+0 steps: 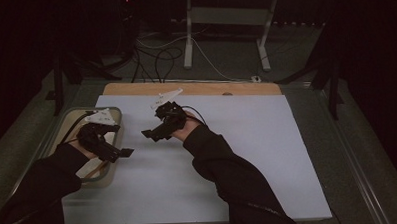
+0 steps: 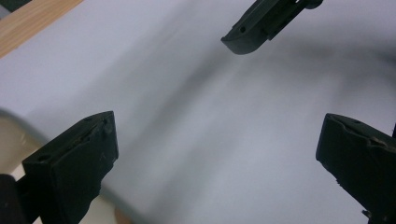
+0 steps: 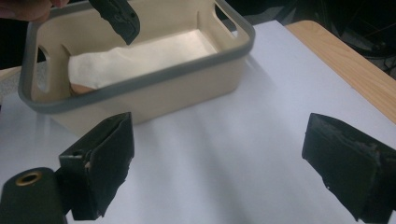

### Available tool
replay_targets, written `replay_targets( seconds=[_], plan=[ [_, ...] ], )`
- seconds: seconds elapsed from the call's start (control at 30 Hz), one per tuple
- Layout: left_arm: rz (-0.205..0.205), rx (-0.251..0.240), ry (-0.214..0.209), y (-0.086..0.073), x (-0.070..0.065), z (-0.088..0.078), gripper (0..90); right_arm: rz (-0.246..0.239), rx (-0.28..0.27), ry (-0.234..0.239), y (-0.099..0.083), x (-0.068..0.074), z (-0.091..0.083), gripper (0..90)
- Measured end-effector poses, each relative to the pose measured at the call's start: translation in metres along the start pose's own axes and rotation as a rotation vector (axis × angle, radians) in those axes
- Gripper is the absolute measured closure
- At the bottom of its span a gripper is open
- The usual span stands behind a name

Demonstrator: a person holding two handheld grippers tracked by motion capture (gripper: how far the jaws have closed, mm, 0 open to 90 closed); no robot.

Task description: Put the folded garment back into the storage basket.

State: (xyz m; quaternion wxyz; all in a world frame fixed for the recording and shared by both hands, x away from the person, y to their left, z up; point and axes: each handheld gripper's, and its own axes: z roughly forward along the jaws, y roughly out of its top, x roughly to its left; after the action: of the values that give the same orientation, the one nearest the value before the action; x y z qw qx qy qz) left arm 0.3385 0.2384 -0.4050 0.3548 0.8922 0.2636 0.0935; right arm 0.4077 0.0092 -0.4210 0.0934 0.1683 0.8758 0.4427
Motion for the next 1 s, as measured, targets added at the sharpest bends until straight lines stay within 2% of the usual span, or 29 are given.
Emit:
replay_targets(
  seconds=[0.47, 0.53, 0.8, 1.0],
  plan=[
    [0.068, 0.022, -0.056, 0.029, -0.026, 0.035, 0.5, 0.012, 0.003, -0.054, -0.019, -0.016, -0.032, 9.4],
    [0.081, 0.028, -0.055, 0.033, -0.029, 0.038, 0.5, 0.012, 0.009, -0.061, -0.021, -0.018, -0.035, 9.4],
    [0.085, 0.005, -0.043, 0.042, -0.039, 0.049, 0.6, 0.021, -0.001, -0.084, -0.035, -0.021, -0.050, 9.4],
    [0.097, 0.016, -0.035, 0.044, -0.047, 0.061, 0.5, 0.025, 0.001, -0.091, -0.050, -0.023, -0.060, 9.4]
  ],
)
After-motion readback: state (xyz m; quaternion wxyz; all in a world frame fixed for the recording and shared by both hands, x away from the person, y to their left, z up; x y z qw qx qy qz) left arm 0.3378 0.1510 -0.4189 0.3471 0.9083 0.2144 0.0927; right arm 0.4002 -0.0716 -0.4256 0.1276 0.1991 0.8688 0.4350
